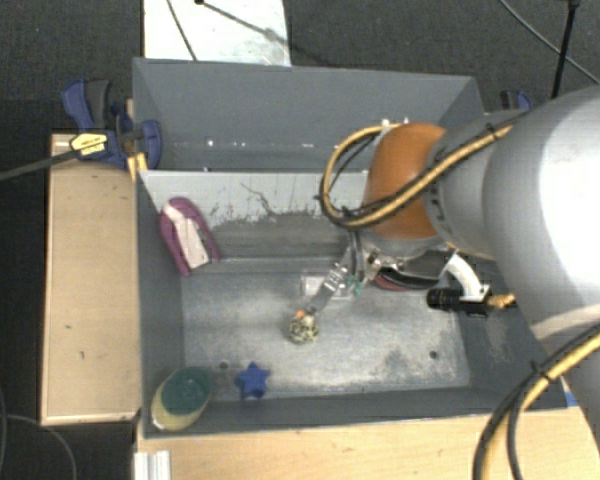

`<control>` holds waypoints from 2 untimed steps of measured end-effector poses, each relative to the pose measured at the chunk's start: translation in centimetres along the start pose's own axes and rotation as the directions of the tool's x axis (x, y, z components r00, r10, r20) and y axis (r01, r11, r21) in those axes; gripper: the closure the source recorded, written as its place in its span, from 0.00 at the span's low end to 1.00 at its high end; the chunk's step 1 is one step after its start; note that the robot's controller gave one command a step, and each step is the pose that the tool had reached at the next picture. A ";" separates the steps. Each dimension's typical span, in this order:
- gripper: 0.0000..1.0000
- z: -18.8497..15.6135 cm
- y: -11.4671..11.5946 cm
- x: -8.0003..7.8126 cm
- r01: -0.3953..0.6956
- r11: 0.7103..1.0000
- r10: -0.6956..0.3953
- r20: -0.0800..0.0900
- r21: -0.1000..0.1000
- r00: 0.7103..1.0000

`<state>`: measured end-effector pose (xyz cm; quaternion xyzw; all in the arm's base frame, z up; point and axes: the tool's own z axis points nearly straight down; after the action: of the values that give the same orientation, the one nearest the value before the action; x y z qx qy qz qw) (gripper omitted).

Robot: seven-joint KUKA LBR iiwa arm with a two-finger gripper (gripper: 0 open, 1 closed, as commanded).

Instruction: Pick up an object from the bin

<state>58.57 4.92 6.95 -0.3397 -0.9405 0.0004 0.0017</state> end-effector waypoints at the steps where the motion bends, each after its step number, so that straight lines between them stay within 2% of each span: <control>1: 0.00 0.0 0.0 -0.1 0.005 1.000 -0.005 0.001 0.000 1.000; 2: 1.00 0.0 0.0 -0.1 0.007 1.000 -0.007 0.001 0.001 1.000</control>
Offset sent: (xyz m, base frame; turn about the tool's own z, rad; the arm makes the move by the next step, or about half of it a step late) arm 0.0000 0.0000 0.0000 0.0000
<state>58.61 4.89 6.99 -0.3363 -0.9418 0.0009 0.0015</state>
